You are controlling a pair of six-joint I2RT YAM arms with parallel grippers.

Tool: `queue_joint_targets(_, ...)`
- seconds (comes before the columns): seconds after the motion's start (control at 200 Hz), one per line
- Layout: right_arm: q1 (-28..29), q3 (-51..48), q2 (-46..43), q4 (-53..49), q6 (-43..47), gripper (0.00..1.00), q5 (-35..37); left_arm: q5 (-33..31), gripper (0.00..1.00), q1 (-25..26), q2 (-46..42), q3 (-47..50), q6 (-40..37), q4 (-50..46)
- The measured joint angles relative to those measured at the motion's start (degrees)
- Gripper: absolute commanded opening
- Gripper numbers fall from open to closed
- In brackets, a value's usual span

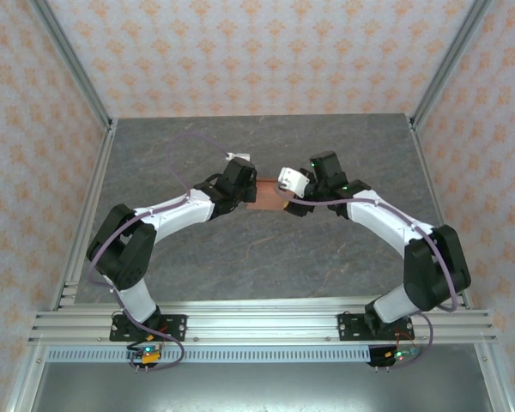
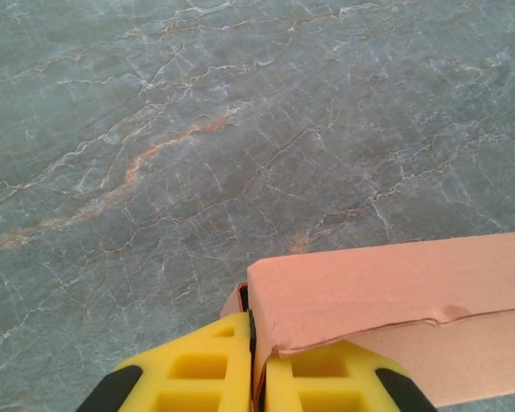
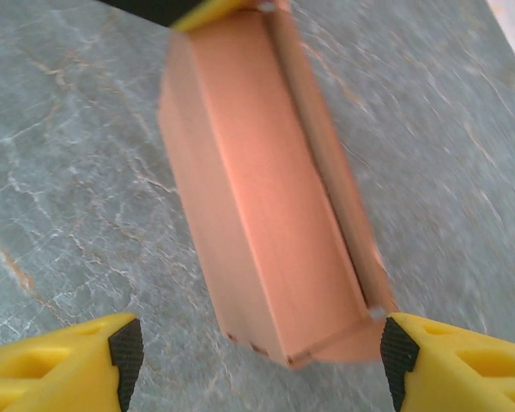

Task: Fold the paper box

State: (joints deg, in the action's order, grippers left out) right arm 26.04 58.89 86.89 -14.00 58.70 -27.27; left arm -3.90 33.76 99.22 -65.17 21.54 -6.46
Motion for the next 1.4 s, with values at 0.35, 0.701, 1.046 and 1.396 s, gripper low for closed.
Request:
queue_joint_targets(0.35,0.2,-4.9,4.6,12.4,9.9,0.64,-1.6,0.8,0.11,0.0,0.0,0.0,-1.7,0.3)
queue_joint_targets(0.701,-1.2,-9.9,-3.7,18.7,8.4,0.71,-7.3,1.1,0.12,0.0,0.1,0.0,-3.3,0.4)
queue_joint_targets(1.046,-1.8,-8.3,5.8,24.3,9.6,0.65,-6.6,1.1,0.13,0.0,0.1,0.0,-3.6,0.5)
queue_joint_targets(1.396,-1.6,-10.2,8.3,30.4,14.1,0.50,-4.1,10.6,0.53,-3.5,-3.3,2.6,-5.1,-0.4)
